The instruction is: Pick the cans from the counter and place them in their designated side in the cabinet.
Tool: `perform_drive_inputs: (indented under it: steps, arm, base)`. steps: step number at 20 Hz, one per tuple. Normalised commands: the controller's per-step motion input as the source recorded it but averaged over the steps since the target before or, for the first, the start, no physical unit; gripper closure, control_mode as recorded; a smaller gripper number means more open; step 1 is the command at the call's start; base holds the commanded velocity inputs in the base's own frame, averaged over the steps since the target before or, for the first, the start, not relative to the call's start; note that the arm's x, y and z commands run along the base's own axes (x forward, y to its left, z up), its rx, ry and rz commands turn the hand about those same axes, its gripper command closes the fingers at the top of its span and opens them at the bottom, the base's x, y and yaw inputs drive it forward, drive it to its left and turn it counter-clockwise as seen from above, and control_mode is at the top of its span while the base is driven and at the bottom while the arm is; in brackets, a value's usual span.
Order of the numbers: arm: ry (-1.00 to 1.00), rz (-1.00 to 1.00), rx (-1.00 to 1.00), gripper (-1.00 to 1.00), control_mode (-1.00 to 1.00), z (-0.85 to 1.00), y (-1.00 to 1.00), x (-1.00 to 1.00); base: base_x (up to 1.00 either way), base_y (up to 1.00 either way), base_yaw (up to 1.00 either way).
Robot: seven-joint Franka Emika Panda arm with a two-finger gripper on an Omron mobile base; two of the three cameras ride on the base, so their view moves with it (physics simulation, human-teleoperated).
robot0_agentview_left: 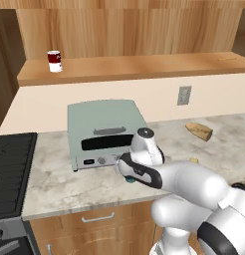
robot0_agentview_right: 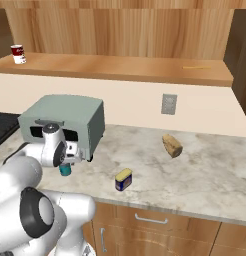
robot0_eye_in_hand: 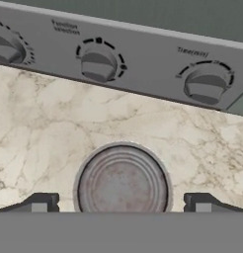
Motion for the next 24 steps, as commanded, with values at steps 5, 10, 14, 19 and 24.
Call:
perform_drive_inputs:
  steps: [5, 10, 14, 19, 24]
  arm:
    - [0.00, 0.00, 0.00, -1.00, -1.00, -0.09, 0.00, 0.03]
    - [0.00, 0.00, 0.00, 1.00, -1.00, -0.07, 0.00, 0.02]
    - [-0.01, 0.00, 0.00, 1.00, -1.00, -0.03, 0.00, 0.00]
    - [-0.04, 0.00, 0.00, 1.00, -1.00, 0.00, 0.00, -0.01]
    - [-0.09, 0.01, 0.00, 1.00, -1.00, 0.03, -0.01, -0.16]
  base:
    - [0.00, 0.00, 0.00]
    - [0.00, 0.00, 0.00]
    - [0.00, 0.00, 0.00]
    - [0.00, 0.00, 0.00]
    - [0.00, 0.00, 0.00]
